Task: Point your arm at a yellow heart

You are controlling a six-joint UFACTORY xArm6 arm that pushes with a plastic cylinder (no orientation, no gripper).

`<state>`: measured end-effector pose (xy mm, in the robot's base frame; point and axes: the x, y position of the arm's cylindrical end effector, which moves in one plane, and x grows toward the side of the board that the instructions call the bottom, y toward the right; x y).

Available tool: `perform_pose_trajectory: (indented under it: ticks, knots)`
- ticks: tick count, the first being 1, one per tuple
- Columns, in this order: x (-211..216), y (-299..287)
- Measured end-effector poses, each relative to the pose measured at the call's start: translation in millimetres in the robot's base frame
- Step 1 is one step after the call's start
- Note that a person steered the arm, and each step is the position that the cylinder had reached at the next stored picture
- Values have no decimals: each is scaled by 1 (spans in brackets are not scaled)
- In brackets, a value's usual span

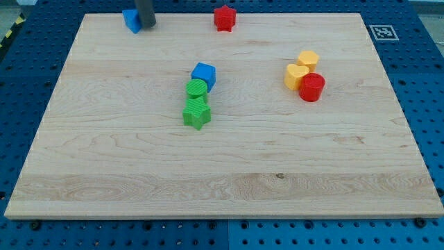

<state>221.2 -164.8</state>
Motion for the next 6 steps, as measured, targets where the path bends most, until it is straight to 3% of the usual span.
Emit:
perform_pose_trajectory:
  ticks: [3,5,6]
  knots:
    - [0,-21]
    - [6,72]
    - [32,108]
